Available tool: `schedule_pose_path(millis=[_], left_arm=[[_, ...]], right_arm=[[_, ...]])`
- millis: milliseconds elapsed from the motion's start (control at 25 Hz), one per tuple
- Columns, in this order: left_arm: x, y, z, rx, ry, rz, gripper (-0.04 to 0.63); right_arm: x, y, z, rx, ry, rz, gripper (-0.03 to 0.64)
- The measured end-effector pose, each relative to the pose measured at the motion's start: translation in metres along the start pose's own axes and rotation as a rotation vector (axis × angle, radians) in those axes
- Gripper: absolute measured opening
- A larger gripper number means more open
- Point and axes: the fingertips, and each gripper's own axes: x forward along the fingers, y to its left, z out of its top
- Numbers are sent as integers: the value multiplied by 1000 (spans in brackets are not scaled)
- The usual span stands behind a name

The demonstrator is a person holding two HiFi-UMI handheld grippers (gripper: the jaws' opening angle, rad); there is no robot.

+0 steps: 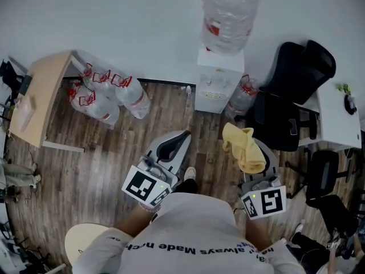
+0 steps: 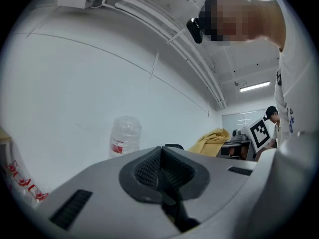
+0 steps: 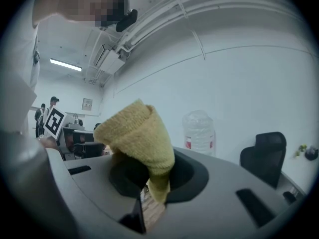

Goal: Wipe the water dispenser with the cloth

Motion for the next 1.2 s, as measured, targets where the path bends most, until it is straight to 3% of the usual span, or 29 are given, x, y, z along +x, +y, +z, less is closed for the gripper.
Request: schedule_pose_path(millis=[440, 1200], left_arm=[[27, 50, -5, -8, 24, -25, 20], [114, 97, -13, -6, 41, -28, 20]], right_arm=[[52, -6, -7, 21, 20, -20, 67], [126, -74, -7, 45, 13, -29, 67]])
